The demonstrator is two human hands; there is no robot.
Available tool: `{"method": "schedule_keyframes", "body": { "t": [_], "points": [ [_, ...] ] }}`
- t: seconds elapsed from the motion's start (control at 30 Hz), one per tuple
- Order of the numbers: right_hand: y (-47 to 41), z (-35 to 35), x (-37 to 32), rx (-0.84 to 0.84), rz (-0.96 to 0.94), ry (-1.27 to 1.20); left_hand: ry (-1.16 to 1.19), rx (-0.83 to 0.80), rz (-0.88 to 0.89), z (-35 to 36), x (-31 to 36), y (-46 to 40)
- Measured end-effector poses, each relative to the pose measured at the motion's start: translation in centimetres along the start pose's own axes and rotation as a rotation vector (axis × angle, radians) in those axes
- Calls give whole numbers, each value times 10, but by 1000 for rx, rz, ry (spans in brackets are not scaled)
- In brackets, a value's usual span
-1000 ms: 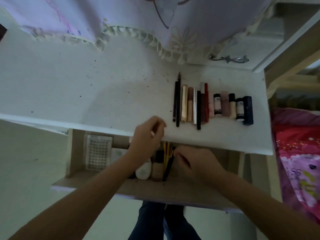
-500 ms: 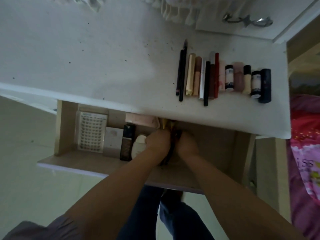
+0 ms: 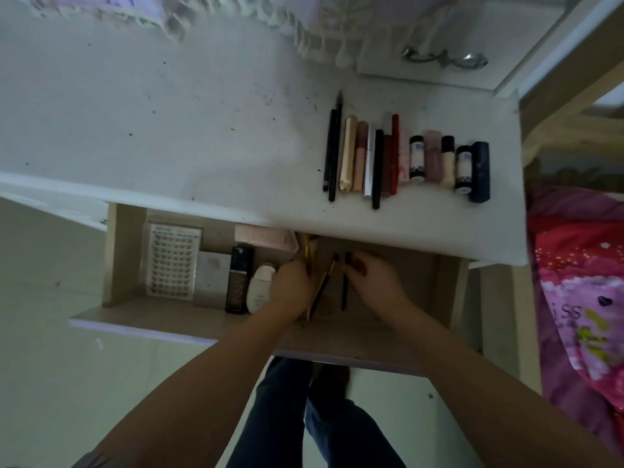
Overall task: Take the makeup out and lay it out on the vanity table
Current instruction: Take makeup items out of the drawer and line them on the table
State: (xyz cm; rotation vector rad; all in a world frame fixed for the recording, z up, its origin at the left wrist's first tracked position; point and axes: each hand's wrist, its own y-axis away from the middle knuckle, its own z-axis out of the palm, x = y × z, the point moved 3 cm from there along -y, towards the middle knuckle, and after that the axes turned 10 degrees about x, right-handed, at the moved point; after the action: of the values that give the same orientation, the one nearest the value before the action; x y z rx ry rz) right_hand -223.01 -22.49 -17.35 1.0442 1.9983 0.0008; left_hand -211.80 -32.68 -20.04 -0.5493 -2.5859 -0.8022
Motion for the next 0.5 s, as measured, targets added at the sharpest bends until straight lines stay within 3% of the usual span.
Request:
{"method": "schedule_keyframes", "body": {
  "t": [0.13,0.23,0.37,0.5],
  "points": [
    [30,-29,-40,-127,-374,184,31,-94,54,-35,-11,25],
    [32,-64,-90,-88,-512,130,66,-80,207,-82,-5,44],
    [-26,-104,-152,214,-451,-3,153,203,396,-165,41,27],
    [-99,-92,-181,275,-364,130,10,326,354,-203,87,-50]
  ]
}}
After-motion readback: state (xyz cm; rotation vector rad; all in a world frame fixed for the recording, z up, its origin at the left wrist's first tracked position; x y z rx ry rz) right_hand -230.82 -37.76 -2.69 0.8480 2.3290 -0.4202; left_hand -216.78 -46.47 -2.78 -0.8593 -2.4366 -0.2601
